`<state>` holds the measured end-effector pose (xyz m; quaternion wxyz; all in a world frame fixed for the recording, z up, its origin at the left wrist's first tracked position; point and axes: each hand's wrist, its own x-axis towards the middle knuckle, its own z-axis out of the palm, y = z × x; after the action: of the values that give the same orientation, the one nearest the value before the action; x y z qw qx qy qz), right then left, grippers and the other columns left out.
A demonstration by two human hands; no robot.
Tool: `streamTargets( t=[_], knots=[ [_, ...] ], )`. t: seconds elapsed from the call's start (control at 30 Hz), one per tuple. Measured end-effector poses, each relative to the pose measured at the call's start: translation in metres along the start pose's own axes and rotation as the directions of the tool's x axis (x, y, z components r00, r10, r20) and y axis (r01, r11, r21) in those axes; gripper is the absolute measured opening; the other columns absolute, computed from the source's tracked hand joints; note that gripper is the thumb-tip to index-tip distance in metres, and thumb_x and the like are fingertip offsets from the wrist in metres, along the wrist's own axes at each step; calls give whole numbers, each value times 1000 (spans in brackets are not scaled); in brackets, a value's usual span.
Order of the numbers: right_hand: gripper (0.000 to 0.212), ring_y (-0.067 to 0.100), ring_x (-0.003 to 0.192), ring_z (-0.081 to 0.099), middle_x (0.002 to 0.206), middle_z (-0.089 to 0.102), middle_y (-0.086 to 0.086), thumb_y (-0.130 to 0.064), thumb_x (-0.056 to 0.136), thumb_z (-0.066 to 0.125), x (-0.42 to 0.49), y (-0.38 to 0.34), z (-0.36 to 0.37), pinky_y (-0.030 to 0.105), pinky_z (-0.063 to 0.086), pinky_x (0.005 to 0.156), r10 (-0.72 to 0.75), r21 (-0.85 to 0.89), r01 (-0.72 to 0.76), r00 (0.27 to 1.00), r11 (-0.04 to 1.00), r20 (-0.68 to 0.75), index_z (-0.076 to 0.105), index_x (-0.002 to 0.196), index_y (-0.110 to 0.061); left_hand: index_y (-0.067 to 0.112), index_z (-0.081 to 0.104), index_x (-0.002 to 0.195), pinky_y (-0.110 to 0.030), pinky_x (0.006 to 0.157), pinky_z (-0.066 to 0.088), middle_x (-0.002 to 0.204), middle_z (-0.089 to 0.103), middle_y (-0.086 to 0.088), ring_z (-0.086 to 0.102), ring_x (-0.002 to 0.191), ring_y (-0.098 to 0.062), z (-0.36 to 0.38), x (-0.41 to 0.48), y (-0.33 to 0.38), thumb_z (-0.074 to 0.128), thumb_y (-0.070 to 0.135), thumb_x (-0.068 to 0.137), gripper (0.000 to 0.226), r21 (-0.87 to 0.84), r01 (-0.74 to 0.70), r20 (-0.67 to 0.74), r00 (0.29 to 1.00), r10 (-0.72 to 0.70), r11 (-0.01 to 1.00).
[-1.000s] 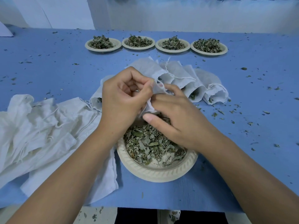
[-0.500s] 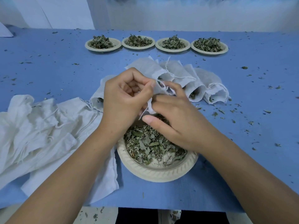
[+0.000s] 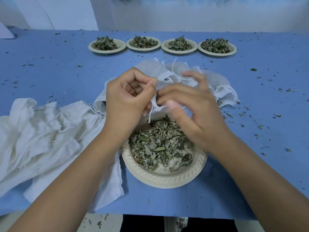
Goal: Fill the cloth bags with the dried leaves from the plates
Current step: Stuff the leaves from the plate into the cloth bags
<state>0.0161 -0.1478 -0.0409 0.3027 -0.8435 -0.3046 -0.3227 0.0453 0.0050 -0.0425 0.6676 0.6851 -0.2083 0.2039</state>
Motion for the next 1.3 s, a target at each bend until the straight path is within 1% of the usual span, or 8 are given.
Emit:
streamTargets(
  t=[0.13,0.3,0.47,0.67,0.83,0.9,1.03,1.3],
  knots=[
    [33,17,74,64,78,69,3,-11,88,36,0,-3,-6,40,30,105,-20,-6,19,974,1000,-227,65,72,-3,18,58,72,-14,35,36,47,53,13,45,33,-2,0,0,1,65,6,91,24,-3,11,-17,1000,-11,1000],
    [27,6,71,47,73,49,-11,-20,94,36,0,-7,6,47,25,111,-45,-55,61,968,997,247,55,75,-15,19,59,73,-13,37,35,48,55,11,45,33,-2,0,-1,2,65,4,90,24,0,-13,33,999,13,1000],
    [33,27,67,64,75,68,9,-2,76,35,3,3,-11,38,32,104,-62,-91,55,995,994,-76,68,76,-2,19,58,71,-13,35,34,46,53,12,44,32,-2,0,1,2,64,7,91,25,-26,44,-64,997,-46,999],
    [35,24,77,60,85,65,7,-5,71,35,1,-2,4,41,31,106,-91,-162,125,975,979,203,66,86,-1,20,58,70,-13,35,35,47,53,13,47,34,-1,1,-1,4,65,7,90,25,-19,58,3,998,-58,998],
    [25,25,72,59,76,64,6,8,70,42,5,1,-8,31,37,86,37,65,-36,999,997,-19,64,75,-2,15,58,71,-13,34,33,46,52,13,45,33,-2,0,3,3,64,5,91,23,-10,67,-83,994,-68,998],
    [13,20,81,62,84,66,4,3,77,59,6,3,-15,32,44,81,26,257,-77,980,963,198,68,82,-4,15,58,71,-13,35,33,46,52,13,45,33,-2,0,3,2,64,5,91,23,-17,74,-128,989,-76,997],
    [47,3,114,50,119,61,-5,-25,69,85,4,0,-8,19,35,101,-55,246,-176,699,953,713,69,113,-19,14,58,71,-13,36,33,46,52,13,44,34,-2,0,4,2,64,6,91,23,-13,83,-160,983,-84,997],
    [26,12,93,63,97,69,-1,4,72,71,4,0,-7,32,47,88,32,211,-212,774,954,633,74,94,-11,17,61,72,-14,35,35,48,54,12,49,36,-3,-3,4,4,66,12,91,20,17,78,-168,983,-74,997]
  ],
)
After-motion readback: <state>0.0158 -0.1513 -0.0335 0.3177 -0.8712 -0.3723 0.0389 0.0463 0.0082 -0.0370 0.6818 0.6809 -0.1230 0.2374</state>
